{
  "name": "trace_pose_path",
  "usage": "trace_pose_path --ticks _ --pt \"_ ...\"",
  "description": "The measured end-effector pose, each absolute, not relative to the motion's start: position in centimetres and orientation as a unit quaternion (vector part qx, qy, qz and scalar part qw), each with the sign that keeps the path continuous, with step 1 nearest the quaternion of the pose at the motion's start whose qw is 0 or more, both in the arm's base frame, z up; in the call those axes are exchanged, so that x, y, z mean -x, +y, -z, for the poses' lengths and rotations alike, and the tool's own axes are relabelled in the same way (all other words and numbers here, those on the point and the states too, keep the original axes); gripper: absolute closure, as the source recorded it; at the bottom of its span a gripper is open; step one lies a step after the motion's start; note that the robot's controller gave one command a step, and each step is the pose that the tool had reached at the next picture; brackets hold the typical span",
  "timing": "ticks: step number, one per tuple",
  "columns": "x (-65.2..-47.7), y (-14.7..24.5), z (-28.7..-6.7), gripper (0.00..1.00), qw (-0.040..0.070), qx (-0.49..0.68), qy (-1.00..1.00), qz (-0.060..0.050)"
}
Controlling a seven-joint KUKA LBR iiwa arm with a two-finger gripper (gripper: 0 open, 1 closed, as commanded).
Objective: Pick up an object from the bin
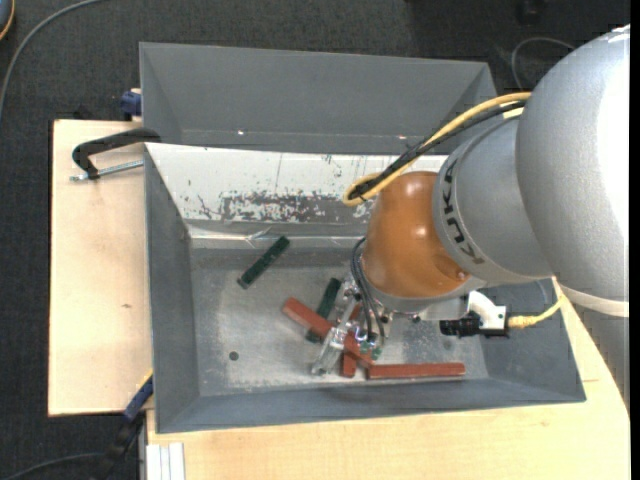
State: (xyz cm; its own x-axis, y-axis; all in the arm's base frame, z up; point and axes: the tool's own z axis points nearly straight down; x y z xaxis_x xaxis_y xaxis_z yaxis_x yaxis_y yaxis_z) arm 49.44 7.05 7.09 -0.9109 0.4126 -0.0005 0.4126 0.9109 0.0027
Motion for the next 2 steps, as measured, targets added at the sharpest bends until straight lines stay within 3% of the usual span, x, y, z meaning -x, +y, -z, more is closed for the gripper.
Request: trace_pose_path --ticks 1,2 --pt "-49.51 7.15 -7.17 0.00 0.001 -0.210 0.978 -0.001" --pt "-50.13 6.99 -7.67 1.00 0.012 -0.212 0.977 -0.003"
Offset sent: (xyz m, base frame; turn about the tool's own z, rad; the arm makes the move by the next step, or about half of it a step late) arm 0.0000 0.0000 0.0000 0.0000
